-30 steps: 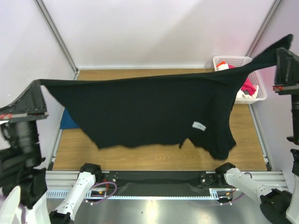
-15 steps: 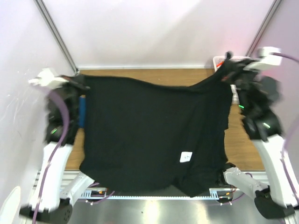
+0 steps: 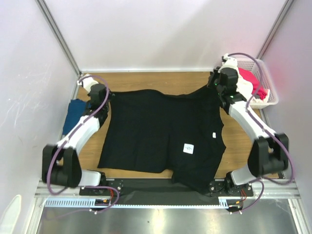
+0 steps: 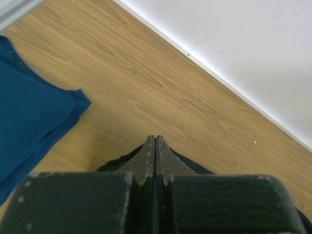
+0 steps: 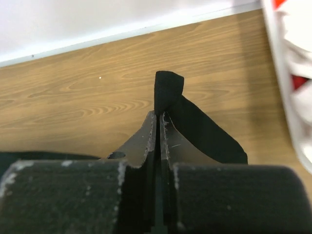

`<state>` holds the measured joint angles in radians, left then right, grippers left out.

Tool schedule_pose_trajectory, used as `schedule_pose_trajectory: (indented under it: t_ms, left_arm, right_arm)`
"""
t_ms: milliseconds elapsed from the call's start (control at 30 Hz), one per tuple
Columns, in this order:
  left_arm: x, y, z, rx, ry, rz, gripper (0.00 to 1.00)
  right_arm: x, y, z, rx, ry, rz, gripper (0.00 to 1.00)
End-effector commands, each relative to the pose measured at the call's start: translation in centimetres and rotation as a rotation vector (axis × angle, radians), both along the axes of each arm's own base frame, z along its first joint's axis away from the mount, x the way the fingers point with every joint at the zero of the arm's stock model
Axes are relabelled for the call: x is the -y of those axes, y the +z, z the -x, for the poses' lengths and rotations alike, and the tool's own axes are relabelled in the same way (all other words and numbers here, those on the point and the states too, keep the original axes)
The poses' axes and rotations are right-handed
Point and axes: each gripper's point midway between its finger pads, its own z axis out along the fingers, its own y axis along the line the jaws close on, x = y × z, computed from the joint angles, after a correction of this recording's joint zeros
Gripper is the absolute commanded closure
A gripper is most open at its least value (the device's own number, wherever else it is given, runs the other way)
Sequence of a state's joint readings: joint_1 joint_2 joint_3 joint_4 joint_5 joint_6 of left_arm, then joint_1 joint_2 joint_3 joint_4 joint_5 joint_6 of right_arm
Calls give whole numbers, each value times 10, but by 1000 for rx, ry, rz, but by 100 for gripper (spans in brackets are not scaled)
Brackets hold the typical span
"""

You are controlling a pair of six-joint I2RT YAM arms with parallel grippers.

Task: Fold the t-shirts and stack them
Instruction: Flatten the tshirt out

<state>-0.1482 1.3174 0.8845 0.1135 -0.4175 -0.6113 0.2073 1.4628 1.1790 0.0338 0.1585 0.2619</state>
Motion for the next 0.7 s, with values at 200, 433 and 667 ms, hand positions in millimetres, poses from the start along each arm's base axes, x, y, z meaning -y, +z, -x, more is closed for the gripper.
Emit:
schedule_pose_trajectory:
  t_ms: [200, 433, 667]
  left_arm:
    - [-4, 17, -71, 143, 18, 35, 100]
    - [-14, 8, -111, 152, 7, 78, 99]
    - [-6, -2, -143, 141, -52, 93, 100]
  right_arm:
    - [-22, 14, -79, 139, 60, -37, 100]
    - [-40, 2, -138, 137, 111, -49, 100]
    - [-42, -3, -167, 141, 95, -43, 100]
